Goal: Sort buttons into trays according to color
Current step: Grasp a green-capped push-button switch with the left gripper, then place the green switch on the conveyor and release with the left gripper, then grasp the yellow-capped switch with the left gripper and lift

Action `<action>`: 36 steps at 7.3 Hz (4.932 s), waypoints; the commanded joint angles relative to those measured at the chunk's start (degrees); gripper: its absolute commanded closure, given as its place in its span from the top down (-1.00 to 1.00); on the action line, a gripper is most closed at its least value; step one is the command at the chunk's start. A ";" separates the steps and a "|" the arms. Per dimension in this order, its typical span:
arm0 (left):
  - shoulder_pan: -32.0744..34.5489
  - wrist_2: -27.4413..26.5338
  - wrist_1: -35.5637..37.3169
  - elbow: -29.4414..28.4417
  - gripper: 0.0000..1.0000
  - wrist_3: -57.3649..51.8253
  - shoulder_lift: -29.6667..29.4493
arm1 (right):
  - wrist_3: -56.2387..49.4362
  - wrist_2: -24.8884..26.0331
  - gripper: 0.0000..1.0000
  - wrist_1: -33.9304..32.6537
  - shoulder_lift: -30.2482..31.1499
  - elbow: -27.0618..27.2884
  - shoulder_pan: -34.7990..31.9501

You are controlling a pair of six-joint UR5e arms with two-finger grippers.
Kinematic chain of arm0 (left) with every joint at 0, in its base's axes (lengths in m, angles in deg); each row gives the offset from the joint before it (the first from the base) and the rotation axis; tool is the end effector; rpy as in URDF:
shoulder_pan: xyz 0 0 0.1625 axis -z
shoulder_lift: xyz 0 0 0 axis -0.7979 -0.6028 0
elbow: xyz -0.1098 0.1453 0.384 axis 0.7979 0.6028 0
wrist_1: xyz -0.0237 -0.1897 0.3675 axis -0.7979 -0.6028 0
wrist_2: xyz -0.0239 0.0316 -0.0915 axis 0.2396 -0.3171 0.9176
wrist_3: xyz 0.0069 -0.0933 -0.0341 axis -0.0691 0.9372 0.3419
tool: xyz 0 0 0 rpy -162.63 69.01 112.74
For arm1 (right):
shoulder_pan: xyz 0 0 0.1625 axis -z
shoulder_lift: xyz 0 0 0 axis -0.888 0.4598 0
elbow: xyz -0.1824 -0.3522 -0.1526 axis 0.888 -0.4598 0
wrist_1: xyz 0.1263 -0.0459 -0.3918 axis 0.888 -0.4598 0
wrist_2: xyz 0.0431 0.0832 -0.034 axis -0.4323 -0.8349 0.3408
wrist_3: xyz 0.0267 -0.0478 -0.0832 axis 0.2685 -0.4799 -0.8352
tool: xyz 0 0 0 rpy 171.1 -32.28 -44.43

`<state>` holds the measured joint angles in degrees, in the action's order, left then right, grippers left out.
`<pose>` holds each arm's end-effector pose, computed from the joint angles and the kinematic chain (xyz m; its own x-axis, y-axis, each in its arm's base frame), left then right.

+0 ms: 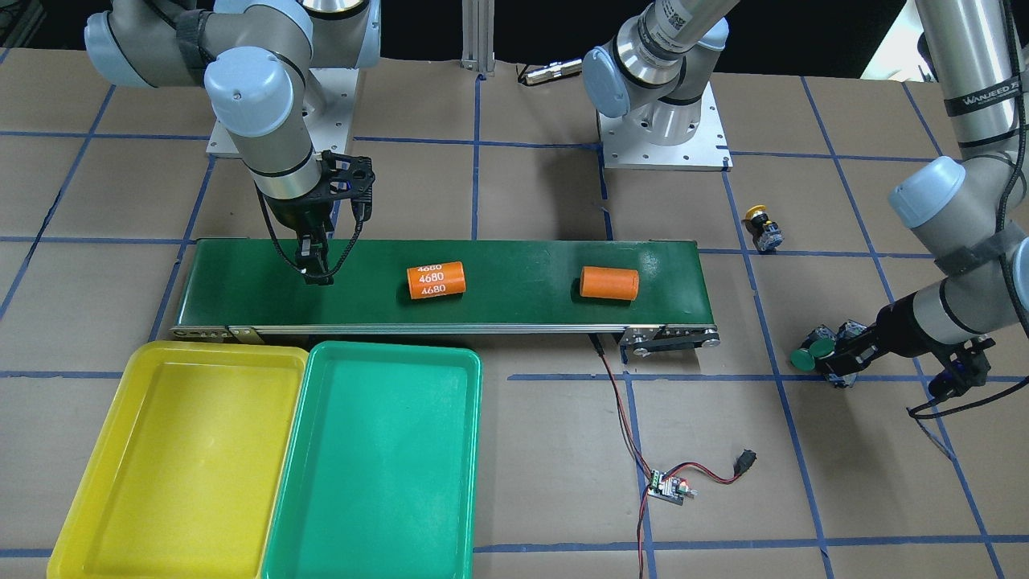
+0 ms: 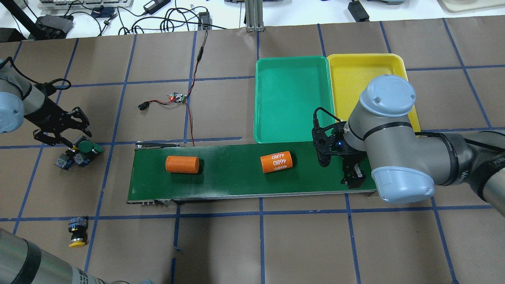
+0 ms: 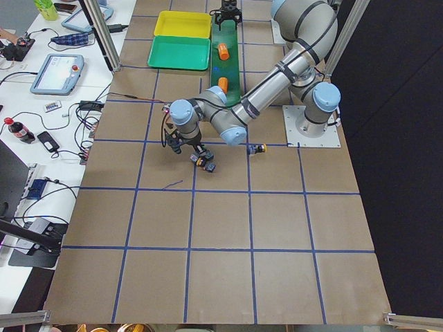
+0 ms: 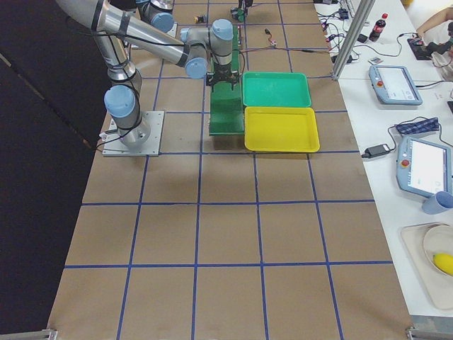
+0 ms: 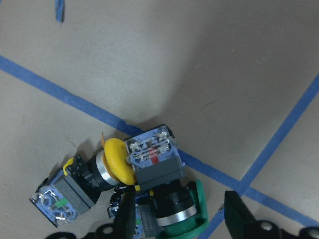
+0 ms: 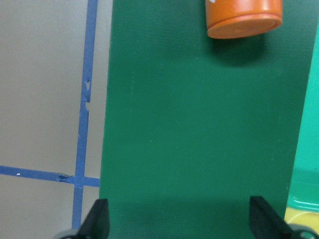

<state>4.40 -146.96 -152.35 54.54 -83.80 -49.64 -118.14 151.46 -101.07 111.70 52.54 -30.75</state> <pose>0.1965 -0.5612 0.2118 -0.8346 -0.5494 0.0402 -0.5358 0.8265 0.1730 0.1600 -0.4139 0.2725 0.1216 -0.9926 0.0040 -0.9923 -0.1217 -0.0209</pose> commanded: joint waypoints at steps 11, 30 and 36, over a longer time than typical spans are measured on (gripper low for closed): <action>2.68 -1.52 -2.61 1.15 -1.00 -0.10 7.36 | 0.44 3.06 1.00 -1.01 -1.89 -0.19 0.03; 18.21 -1.87 -4.82 8.48 1.00 -12.67 23.74 | 0.18 5.17 1.00 -5.85 -3.73 0.07 1.18; -9.23 -1.78 -6.05 21.08 1.00 -32.50 22.25 | 0.18 5.17 1.00 -5.85 -3.73 -0.02 0.91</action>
<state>-0.78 -148.69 -158.51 71.74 -112.79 -27.19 -117.94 156.62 -106.92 108.00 52.58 -29.85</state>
